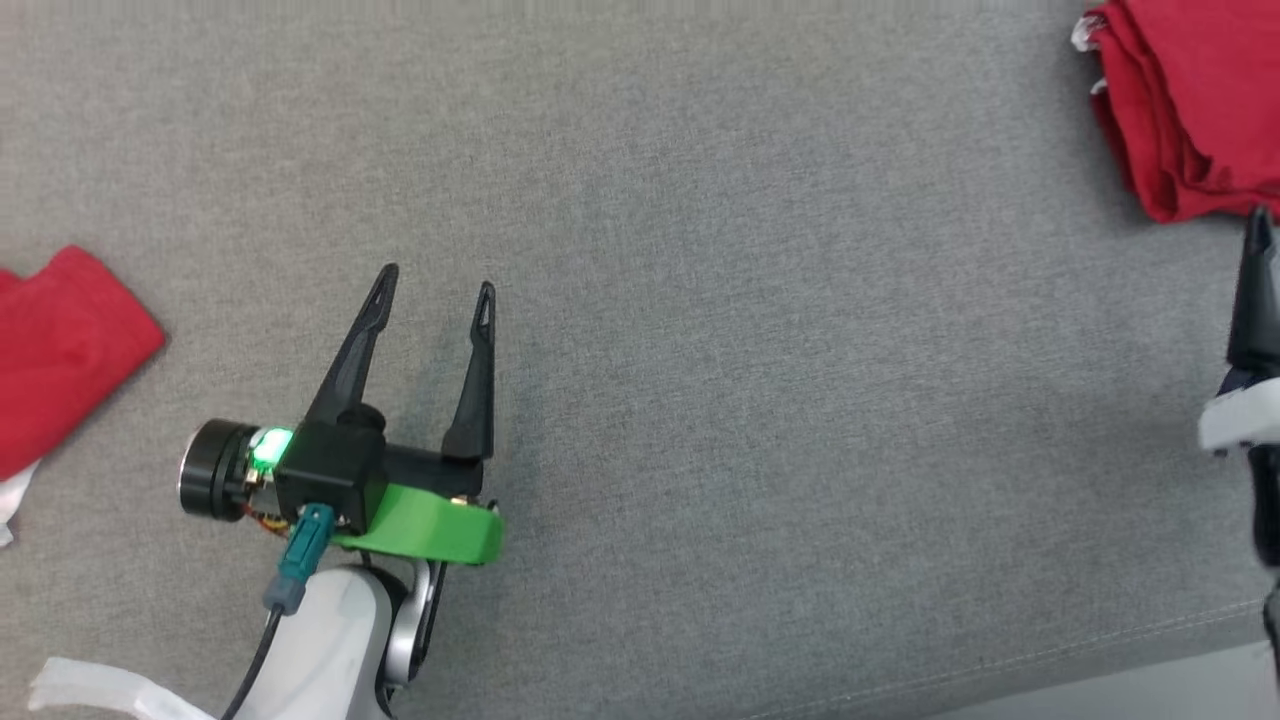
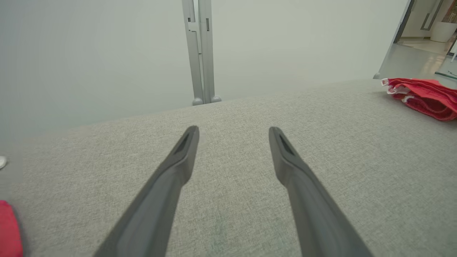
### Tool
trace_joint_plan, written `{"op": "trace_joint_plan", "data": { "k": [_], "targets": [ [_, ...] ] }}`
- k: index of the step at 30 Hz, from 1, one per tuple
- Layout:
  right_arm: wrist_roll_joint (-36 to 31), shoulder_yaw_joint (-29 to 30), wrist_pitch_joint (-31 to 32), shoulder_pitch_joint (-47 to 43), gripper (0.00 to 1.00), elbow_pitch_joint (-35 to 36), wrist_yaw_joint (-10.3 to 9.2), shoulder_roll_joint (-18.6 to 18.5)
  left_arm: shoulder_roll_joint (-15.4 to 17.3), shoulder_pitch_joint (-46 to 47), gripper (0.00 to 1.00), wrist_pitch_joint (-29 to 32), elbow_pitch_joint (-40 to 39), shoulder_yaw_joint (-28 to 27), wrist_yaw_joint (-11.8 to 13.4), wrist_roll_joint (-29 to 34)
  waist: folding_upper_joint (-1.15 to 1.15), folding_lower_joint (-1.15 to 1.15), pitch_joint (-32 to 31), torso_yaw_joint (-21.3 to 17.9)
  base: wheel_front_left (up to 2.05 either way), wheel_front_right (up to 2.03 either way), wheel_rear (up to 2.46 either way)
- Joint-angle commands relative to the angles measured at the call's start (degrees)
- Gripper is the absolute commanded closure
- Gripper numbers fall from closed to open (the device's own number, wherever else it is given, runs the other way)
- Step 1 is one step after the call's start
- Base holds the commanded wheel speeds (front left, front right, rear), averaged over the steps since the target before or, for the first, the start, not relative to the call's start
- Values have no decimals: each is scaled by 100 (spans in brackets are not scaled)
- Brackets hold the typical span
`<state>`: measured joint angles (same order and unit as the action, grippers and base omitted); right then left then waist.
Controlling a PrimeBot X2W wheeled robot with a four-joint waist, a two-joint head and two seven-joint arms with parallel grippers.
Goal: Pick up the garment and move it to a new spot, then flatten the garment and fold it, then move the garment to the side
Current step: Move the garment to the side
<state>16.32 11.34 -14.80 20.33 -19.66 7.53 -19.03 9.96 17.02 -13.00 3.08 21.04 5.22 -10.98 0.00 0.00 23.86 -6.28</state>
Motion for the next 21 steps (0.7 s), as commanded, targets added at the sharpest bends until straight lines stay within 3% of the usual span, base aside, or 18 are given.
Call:
{"op": "trace_joint_plan", "data": {
  "k": [1,11,21],
  "targets": [
    [-82,-20,-28,-262,0,229,-8,152,41,-164,0,-7,12,-35,66,-67,0,0,-534,-124,0,0,0],
    [-307,-637,372,-1407,0,1703,-6,952,29,-876,0,-24,88,-203,357,-299,0,0,-1275,200,0,0,0],
    [-423,-927,892,-2165,0,2493,-6,1281,155,-1344,0,-81,217,-461,522,-489,0,0,-1871,745,0,0,0]
  ]
}}
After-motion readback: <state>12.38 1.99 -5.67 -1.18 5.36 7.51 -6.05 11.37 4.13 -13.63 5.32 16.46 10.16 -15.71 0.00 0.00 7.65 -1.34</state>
